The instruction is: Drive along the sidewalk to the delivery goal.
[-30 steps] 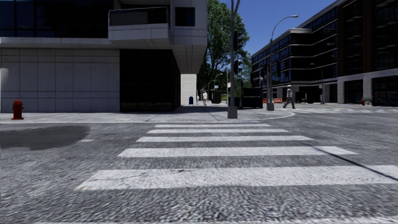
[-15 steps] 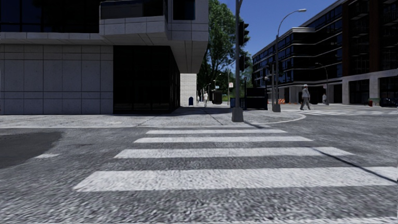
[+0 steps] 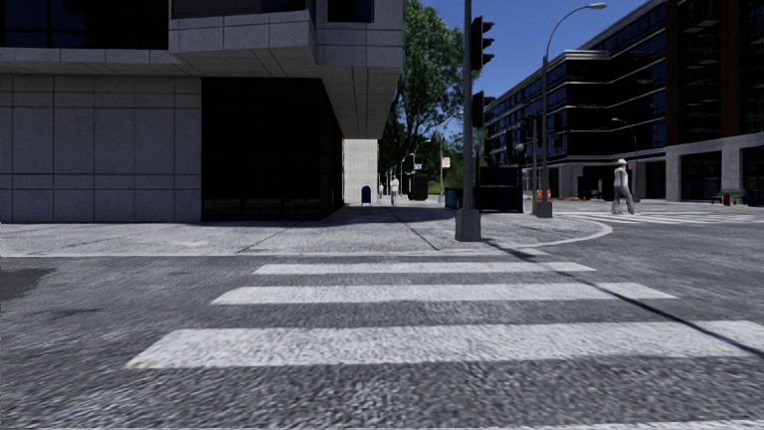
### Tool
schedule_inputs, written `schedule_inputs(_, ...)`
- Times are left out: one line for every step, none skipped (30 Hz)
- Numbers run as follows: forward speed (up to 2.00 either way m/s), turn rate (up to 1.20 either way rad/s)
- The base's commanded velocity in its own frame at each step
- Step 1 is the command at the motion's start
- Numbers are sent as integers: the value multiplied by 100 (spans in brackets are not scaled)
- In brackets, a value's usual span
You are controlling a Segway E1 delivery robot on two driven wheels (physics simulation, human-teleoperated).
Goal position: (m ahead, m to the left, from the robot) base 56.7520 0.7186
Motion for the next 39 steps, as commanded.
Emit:
schedule_inputs(200,0)
schedule_inputs(200,0)
schedule_inputs(200,0)
schedule_inputs(200,0)
schedule_inputs(200,0)
schedule_inputs(200,0)
schedule_inputs(200,0)
schedule_inputs(200,0)
schedule_inputs(200,0)
schedule_inputs(200,0)
schedule_inputs(200,0)
schedule_inputs(200,0)
schedule_inputs(200,0)
schedule_inputs(200,0)
schedule_inputs(200,0)
schedule_inputs(200,0)
schedule_inputs(200,0)
schedule_inputs(200,0)
schedule_inputs(200,0)
schedule_inputs(200,0)
schedule_inputs(200,0)
schedule_inputs(200,0)
schedule_inputs(200,0)
schedule_inputs(200,0)
schedule_inputs(200,0)
schedule_inputs(200,0)
schedule_inputs(200,0)
schedule_inputs(200,0)
schedule_inputs(200,0)
schedule_inputs(200,0)
schedule_inputs(200,0)
schedule_inputs(200,0)
schedule_inputs(200,0)
schedule_inputs(200,0)
schedule_inputs(200,0)
schedule_inputs(200,0)
schedule_inputs(200,0)
schedule_inputs(200,0)
schedule_inputs(200,0)
